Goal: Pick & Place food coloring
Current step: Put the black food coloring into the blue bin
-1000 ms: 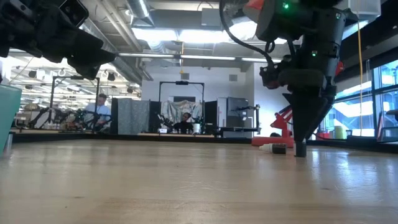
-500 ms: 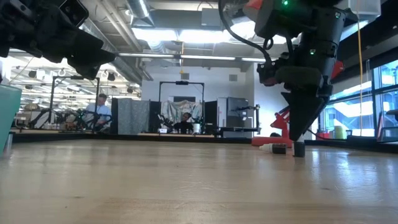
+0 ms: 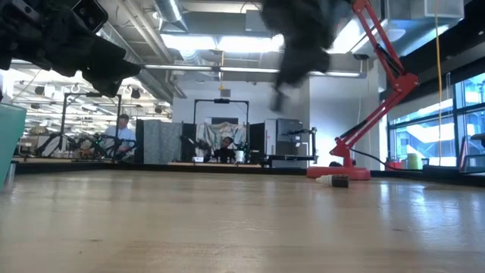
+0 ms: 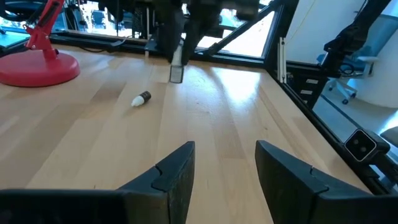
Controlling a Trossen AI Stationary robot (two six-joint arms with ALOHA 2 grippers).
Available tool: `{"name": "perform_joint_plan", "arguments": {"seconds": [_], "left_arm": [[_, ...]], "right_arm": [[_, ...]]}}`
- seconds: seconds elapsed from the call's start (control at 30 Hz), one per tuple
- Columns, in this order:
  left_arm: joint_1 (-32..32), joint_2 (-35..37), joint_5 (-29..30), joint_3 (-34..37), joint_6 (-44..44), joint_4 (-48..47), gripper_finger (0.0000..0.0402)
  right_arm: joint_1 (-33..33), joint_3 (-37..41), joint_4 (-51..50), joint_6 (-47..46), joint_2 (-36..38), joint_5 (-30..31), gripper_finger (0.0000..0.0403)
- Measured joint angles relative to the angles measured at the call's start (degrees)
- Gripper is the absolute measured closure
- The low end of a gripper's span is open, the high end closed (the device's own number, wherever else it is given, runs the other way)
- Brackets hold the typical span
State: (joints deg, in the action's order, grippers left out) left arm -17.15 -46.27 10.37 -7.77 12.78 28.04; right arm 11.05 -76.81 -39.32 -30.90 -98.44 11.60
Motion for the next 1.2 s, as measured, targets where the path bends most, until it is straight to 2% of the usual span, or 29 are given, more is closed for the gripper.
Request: {"name": "perform_joint_plan", "arguments": {"seconds": [0.23,0.43,0.63,0.73,0.9,1.1,1.2], "left_arm": [[0.0,2.33,-0.48,0.02,0.52,0.82,0.0242],[0.0,7.83,-9.89,0.02,2.97,0.96,0.0238],[-0.02,11.02,-18.22,0.02,3.17,0.45,0.0241],[-0.02,11.04,-19.41,0.02,3.17,0.28,0.0242],[-0.02,11.05,-19.15,0.02,3.17,-0.68,0.0238],[-0.02,11.03,-19.09,0.02,3.15,-1.45,0.024],[-0.02,11.03,-19.06,0.02,3.13,-1.44,0.0242]], "right_arm": [[0.0,-20.01,-3.08,13.39,-11.88,-1.84,0.0345],[0.0,-37.95,-8.53,20.44,-24.25,-8.01,0.0345],[-0.26,-49.53,-9.94,23.93,-34.49,-14.0,0.0344],[-0.7,-52.68,-11.93,23.67,-38.57,-14.83,0.0344],[-0.81,-53.27,-13.15,23.45,-42.62,-14.73,0.0343],[-0.66,-53.23,-12.89,23.23,-43.89,-14.69,0.0342],[-0.68,-53.23,-12.74,21.87,-43.89,-12.36,0.0341]]}}
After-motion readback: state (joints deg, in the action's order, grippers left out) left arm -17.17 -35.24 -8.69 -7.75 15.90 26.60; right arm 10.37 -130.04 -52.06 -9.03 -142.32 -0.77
